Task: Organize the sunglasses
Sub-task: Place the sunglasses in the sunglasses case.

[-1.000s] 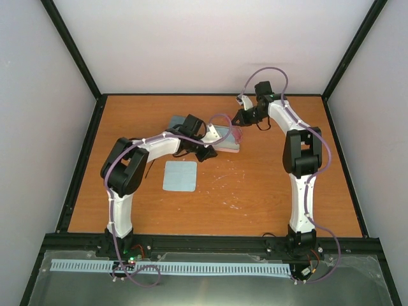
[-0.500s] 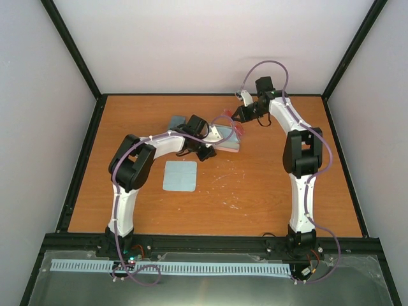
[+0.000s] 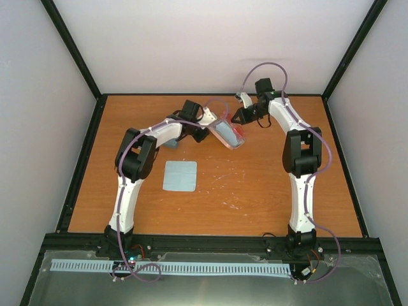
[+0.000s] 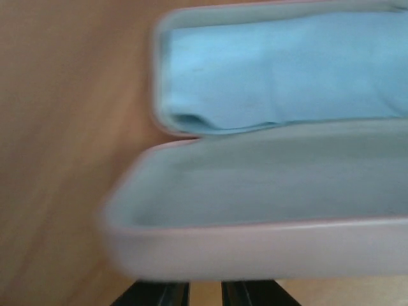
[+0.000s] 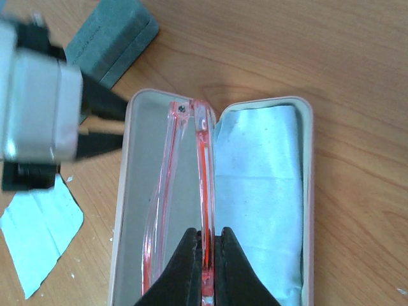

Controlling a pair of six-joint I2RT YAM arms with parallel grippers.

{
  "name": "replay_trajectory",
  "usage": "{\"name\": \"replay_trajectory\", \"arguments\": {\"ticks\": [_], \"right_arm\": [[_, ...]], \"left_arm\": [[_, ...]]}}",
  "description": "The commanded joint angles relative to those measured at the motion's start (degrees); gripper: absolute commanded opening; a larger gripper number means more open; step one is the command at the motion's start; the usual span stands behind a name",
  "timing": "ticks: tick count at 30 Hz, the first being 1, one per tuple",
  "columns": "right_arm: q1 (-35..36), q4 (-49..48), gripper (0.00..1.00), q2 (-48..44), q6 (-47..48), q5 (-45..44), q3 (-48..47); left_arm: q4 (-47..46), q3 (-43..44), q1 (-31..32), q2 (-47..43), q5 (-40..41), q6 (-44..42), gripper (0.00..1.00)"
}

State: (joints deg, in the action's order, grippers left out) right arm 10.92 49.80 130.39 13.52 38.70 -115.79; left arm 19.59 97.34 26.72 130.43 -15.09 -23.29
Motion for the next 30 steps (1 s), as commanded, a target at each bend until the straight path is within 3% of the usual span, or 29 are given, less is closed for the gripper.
{"name": "replay_trajectory", "arguments": {"ticks": [1,9,14,26,30], "right_arm": [[0.16,1.48,0.03,3.27,-1.22,3.48,-2.29],[0.15,3.48,0.03,11.38,-7.21,8.92,-9.89],[0.16,6.54,0.03,14.63,-6.76,7.62,-14.7],[-0.02,7.06,0.03,17.43,-6.82,5.93,-13.54],[-0.02,7.21,0.08,18.69,-6.88,6.46,-13.63]], "left_arm": [[1.1,4.16,-1.79,0.53,2.21,-1.34,0.16],[0.64,3.25,-1.98,-0.6,2.1,-0.42,0.16],[0.92,3.67,-2.0,-0.61,1.32,1.31,0.17],[0.69,6.05,-1.94,-0.18,0.81,3.42,0.18],[0.71,6.28,-1.94,-0.34,0.6,3.51,0.18]]}}
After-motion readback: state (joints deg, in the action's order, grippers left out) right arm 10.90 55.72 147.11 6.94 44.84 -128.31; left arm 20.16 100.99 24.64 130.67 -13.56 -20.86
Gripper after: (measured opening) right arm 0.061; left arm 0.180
